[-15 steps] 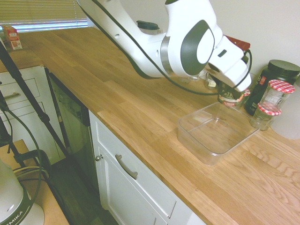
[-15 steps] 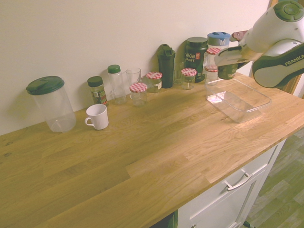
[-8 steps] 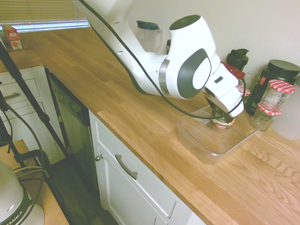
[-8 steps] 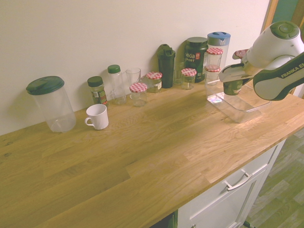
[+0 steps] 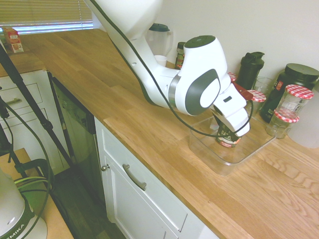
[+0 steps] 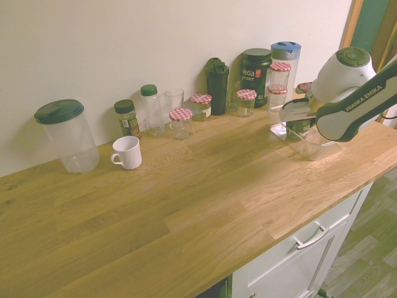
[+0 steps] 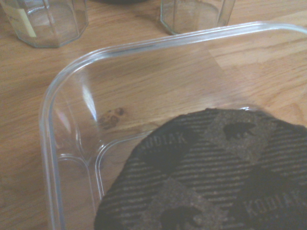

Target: Put the cereal into the container

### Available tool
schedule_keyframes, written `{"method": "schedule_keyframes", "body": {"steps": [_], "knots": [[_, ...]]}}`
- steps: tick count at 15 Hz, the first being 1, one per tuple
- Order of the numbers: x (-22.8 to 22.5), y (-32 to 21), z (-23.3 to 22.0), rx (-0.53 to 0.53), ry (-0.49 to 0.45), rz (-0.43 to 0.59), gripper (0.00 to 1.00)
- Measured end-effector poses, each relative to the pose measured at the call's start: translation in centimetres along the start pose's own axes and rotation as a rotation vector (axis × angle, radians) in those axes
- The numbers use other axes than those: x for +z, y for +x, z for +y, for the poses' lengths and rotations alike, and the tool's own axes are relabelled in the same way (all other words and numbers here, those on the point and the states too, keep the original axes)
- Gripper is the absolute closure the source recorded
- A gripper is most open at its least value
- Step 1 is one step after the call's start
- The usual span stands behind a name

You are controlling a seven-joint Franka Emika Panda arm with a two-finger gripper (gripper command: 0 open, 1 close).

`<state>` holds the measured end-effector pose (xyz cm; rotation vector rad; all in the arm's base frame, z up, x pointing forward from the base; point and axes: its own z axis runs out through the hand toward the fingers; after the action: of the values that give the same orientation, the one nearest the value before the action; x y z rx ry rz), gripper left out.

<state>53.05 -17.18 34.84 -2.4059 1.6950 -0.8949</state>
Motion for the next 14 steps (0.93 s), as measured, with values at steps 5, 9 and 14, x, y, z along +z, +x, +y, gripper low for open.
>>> {"method": "schedule_keyframes", "body": {"steps": [5, 9, 14], "knots": [[0.0, 0.7, 0.2, -0.007, -0.020, -0.006, 0.00], [-0.5, 0.8, 0.5, -0.006, -0.081, -0.044, 0.00], [-4.6, 1.9, -0.1, 0.062, -0.151, -0.153, 0.00]]}}
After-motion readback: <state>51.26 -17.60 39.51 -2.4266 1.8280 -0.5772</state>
